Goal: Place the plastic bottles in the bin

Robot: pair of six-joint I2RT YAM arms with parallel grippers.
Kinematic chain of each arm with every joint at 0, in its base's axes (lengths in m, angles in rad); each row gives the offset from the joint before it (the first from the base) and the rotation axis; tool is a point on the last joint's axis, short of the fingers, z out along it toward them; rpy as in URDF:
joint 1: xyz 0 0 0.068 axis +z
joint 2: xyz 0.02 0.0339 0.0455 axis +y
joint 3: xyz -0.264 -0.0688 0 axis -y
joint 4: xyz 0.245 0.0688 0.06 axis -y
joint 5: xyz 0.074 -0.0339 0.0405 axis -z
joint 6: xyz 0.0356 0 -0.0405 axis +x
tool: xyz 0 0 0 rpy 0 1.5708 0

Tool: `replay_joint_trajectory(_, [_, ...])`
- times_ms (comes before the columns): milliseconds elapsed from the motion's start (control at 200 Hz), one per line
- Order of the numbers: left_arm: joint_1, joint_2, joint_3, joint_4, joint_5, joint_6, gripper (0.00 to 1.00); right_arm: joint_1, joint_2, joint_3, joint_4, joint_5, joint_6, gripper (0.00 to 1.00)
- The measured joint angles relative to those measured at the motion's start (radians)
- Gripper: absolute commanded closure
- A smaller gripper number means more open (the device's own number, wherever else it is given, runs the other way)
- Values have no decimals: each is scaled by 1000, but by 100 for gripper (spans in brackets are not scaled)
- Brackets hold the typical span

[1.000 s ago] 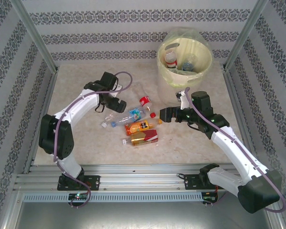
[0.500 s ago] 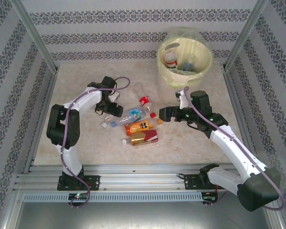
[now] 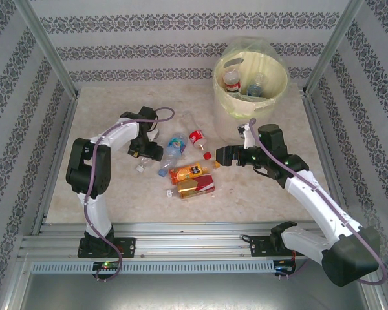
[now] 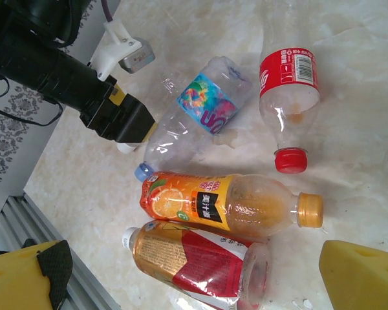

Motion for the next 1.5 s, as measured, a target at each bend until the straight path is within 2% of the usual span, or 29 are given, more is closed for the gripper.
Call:
replay_joint_trajectory(265, [0, 31, 0, -13, 7, -17, 17, 6, -17, -14, 0, 0, 4, 2])
replay_joint_trajectory(555, [0, 37, 0, -17, 26, -24, 31, 6, -19, -24, 19, 0, 34, 3])
replay_joint_trajectory(804, [0, -35, -2, 1, 85, -19, 35, 6, -15, -62, 152, -35, 175, 4])
replay_joint_trajectory(994, [0, -229, -35, 104, 251, -15, 35, 26, 37, -63, 313, -90, 301, 4])
replay_joint_trajectory(1154, [0, -352, -81, 232, 494, -23, 36, 63, 102, -56, 416, -132, 362, 3])
replay_joint_trajectory(1354, [-3, -378, -141, 364, 779, -74, 37, 110, 181, 14, 505, -171, 385, 2])
replay_joint_trajectory(1499, [-23, -378, -161, 406, 892, -109, 36, 117, 216, 74, 541, -184, 389, 2])
